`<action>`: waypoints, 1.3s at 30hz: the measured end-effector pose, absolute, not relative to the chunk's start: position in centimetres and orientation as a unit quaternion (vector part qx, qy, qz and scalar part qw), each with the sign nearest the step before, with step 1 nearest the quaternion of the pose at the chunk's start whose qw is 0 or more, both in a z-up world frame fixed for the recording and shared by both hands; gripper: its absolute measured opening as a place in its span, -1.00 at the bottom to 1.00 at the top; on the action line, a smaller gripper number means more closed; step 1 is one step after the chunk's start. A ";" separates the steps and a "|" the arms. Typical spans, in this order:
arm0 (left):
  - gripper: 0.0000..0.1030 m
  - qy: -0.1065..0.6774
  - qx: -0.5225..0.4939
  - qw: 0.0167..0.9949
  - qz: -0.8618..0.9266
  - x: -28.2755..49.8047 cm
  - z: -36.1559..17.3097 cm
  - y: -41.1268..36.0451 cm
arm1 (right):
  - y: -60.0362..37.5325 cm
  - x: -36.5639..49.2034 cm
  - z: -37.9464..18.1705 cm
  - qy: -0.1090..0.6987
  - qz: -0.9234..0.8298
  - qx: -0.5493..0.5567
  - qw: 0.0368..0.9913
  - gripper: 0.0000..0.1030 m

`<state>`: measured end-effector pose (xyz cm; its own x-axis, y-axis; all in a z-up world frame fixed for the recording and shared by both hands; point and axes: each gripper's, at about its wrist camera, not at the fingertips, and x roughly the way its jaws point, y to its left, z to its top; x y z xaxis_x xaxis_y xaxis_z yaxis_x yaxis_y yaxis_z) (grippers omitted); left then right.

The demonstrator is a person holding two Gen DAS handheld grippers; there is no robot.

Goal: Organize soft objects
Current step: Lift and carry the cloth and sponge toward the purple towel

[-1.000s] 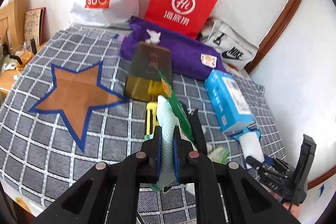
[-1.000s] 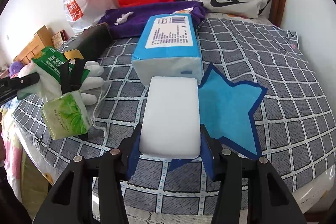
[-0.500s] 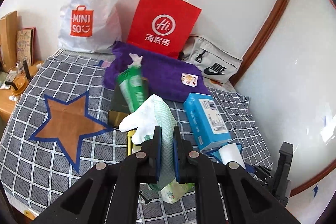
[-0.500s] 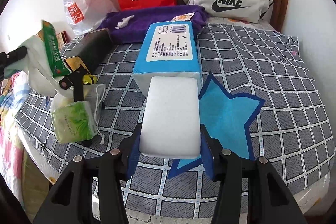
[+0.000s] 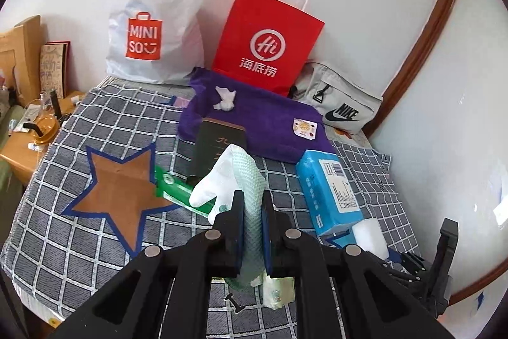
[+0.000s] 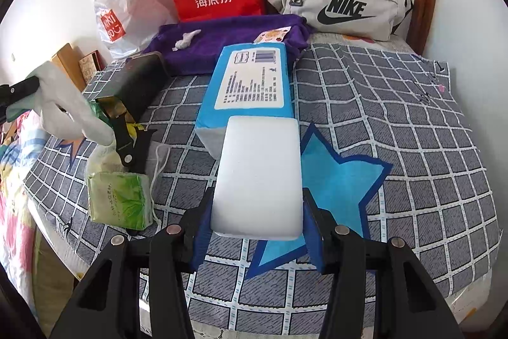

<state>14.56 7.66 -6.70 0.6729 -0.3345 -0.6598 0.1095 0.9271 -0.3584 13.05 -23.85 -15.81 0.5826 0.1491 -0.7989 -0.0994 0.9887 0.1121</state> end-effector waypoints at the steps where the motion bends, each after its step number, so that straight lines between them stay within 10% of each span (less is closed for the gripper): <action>1: -0.82 0.384 -0.147 0.903 -0.121 14.5 -6.6 7.9 | -23.9 13.1 -15.6 0.450 0.070 0.027 0.890 -0.03; 39: -0.81 0.337 -0.153 0.921 -0.120 25.1 -0.5 7.8 | -23.3 24.9 -5.4 0.373 0.095 0.014 0.923 -0.03</action>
